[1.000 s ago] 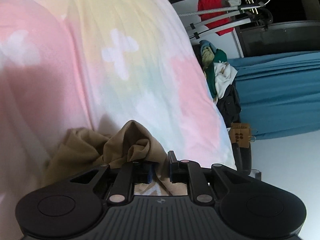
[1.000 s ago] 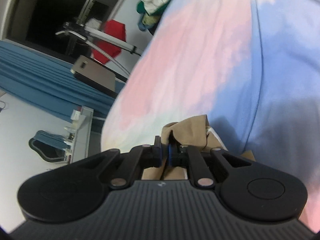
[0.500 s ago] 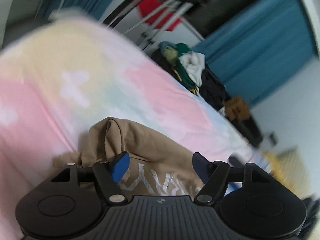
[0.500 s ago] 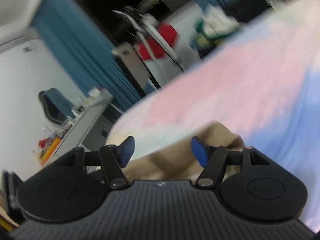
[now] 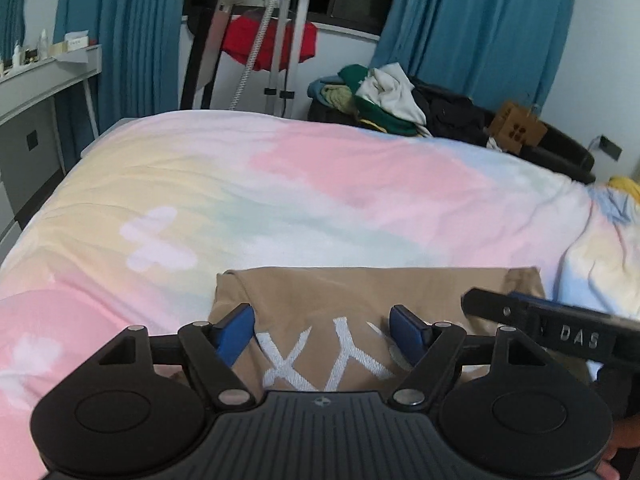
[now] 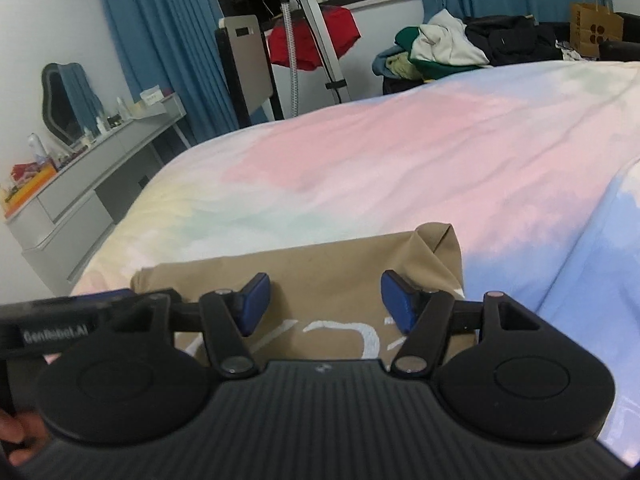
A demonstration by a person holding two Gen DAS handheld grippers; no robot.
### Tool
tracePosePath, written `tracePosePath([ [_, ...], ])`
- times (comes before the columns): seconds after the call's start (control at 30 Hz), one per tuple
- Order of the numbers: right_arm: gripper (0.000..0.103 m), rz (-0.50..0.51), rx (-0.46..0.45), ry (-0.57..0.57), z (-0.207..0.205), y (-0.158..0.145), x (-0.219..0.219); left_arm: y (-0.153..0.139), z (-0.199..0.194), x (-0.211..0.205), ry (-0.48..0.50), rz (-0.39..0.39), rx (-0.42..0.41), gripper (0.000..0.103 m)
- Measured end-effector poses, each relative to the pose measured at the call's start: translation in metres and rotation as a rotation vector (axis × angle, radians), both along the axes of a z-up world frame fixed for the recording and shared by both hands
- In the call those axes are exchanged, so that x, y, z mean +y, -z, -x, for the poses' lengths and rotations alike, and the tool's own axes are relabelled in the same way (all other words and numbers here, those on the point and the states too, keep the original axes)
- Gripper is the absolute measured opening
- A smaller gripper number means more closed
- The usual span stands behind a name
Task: Fold clothes
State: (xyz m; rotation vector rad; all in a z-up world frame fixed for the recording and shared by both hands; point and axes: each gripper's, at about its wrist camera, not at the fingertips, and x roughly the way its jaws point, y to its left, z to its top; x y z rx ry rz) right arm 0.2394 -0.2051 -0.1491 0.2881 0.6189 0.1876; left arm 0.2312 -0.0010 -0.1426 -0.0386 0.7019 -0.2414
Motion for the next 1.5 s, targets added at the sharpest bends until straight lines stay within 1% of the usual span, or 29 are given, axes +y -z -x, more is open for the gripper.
tracePosePath([
  [0.07,0.065,0.005,0.009,0.001,-0.002,0.004,0.002,0.003,-0.001,-0.002,0.010,-0.024,-0.001,0.077],
  [0.27,0.065,0.037,0.009,-0.008,-0.003,0.002,0.007,-0.001,0.003,0.000,0.008,-0.016,-0.004,0.077],
  [0.47,0.065,0.037,-0.044,-0.010,0.020,-0.023,0.006,-0.021,0.031,0.004,0.005,0.012,-0.033,0.076],
  [0.6,0.065,0.031,-0.065,-0.006,0.045,-0.038,0.005,-0.035,0.059,0.006,0.025,0.000,-0.059,0.077],
  [0.67,0.065,0.049,-0.063,-0.010,0.058,-0.043,0.005,-0.039,0.072,0.006,0.033,-0.008,-0.061,0.077],
  [0.77,0.065,0.073,-0.049,-0.008,0.069,-0.045,0.006,-0.037,0.081,0.008,0.030,-0.003,-0.036,0.077],
  [0.87,0.065,0.080,-0.035,-0.019,0.069,-0.041,0.005,-0.031,0.081,0.007,0.014,-0.011,-0.015,0.077],
  [0.9,0.065,0.083,-0.033,-0.019,0.068,-0.040,0.005,-0.028,0.080,0.007,0.010,-0.018,-0.011,0.077],
  [1.0,0.065,0.070,0.012,-0.039,0.062,-0.028,0.004,-0.022,0.076,0.004,0.009,-0.032,-0.001,0.079],
  [1.1,0.065,0.088,0.076,-0.070,0.054,-0.012,0.010,-0.026,0.081,0.010,0.003,0.036,0.049,0.080],
  [1.17,0.065,0.107,0.084,-0.082,0.051,-0.008,0.014,-0.029,0.085,0.015,-0.001,0.089,0.086,0.080],
  [1.37,0.065,0.043,0.093,-0.068,0.052,-0.015,0.005,-0.037,0.098,0.028,-0.014,0.249,0.198,0.080],
  [1.5,0.065,-0.004,0.078,-0.037,0.056,-0.022,-0.001,-0.043,0.106,0.038,-0.023,0.356,0.272,0.081],
])
